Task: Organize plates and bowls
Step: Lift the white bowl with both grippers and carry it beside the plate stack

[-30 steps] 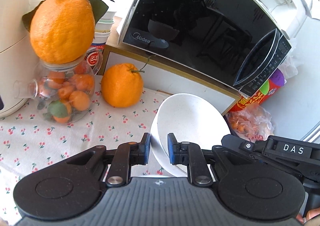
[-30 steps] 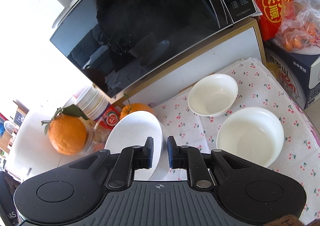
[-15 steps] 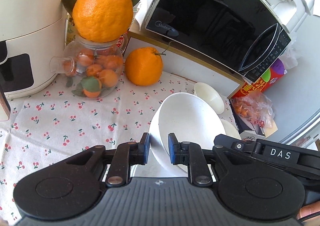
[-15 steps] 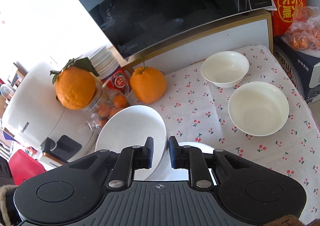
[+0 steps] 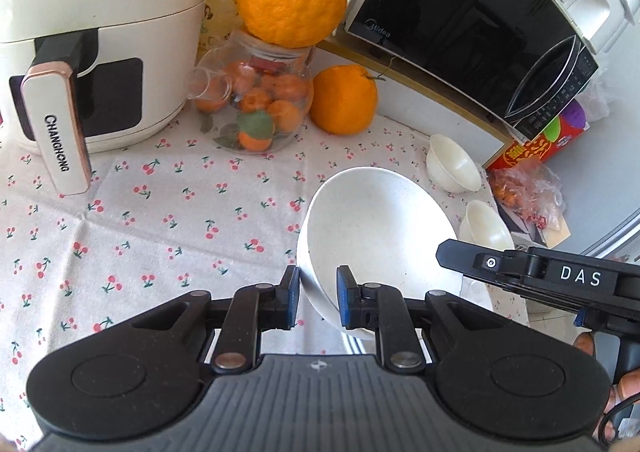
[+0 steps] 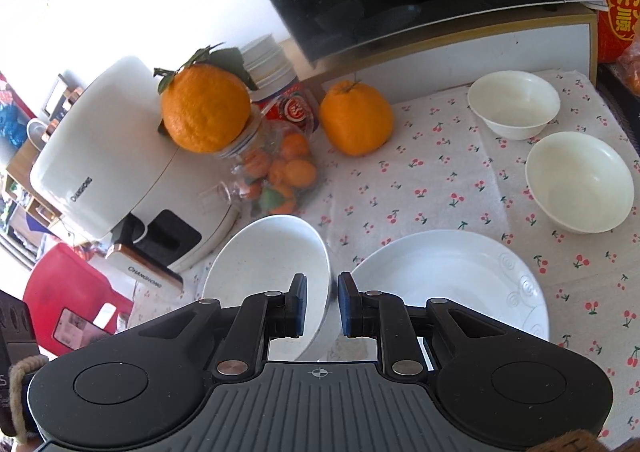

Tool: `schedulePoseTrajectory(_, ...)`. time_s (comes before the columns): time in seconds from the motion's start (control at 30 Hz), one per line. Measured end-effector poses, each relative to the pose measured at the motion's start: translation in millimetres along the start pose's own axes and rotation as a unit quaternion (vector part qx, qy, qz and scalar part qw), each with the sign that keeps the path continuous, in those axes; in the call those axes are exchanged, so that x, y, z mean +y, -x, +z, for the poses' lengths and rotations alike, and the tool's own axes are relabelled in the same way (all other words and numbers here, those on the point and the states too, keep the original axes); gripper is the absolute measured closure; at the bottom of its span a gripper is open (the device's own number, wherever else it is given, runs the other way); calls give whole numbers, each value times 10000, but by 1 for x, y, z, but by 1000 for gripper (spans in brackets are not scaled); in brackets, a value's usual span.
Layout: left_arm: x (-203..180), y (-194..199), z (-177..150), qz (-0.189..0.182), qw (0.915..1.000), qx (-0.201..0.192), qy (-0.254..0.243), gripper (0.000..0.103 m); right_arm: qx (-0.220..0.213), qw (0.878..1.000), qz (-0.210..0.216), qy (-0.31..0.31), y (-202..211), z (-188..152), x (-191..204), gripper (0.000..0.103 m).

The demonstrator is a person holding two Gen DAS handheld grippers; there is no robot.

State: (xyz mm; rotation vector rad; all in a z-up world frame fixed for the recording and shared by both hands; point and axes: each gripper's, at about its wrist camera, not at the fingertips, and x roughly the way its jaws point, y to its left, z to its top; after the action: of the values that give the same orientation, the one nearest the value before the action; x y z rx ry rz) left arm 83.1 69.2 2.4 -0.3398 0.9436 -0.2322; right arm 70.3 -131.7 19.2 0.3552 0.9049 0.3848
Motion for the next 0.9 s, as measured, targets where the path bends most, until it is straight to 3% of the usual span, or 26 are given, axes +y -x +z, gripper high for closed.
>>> schedulePoseTrajectory(0.53,51,11,-22,360,9986,355,142,86,851,9946,-17,589,-49,-40,42,85)
schedulePoseTrajectory(0.9,58,4,-29,404,9970,638,175,85,1059,9920,-117,677,-61,-49,43,85)
